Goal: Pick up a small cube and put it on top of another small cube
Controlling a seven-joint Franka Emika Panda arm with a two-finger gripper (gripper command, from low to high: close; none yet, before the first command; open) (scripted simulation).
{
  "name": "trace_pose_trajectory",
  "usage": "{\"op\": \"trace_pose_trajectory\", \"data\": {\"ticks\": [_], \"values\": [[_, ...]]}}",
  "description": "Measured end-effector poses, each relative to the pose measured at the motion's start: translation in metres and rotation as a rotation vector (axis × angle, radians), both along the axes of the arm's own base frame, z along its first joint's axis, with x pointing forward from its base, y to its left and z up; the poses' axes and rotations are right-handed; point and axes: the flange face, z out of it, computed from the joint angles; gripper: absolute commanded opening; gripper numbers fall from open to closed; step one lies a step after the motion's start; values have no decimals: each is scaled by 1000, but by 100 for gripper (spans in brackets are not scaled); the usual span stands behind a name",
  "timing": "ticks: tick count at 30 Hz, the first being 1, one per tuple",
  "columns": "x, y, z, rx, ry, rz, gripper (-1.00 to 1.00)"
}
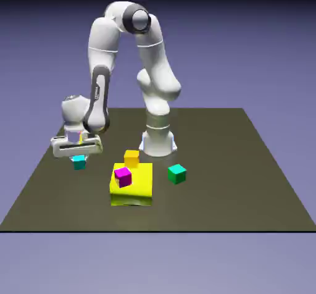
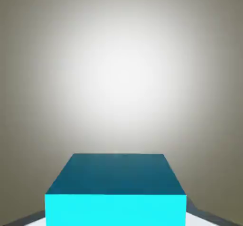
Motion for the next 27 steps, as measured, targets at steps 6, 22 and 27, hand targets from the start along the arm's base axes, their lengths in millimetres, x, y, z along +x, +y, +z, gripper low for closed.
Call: {"op": "trace_pose_trajectory", "data": {"ticks": [6, 22, 27], "values": [[94, 48, 46, 18, -38, 429, -100], [207, 199, 80, 1, 1, 1258, 100], [208, 195, 136, 1, 2, 1258, 100]]}}
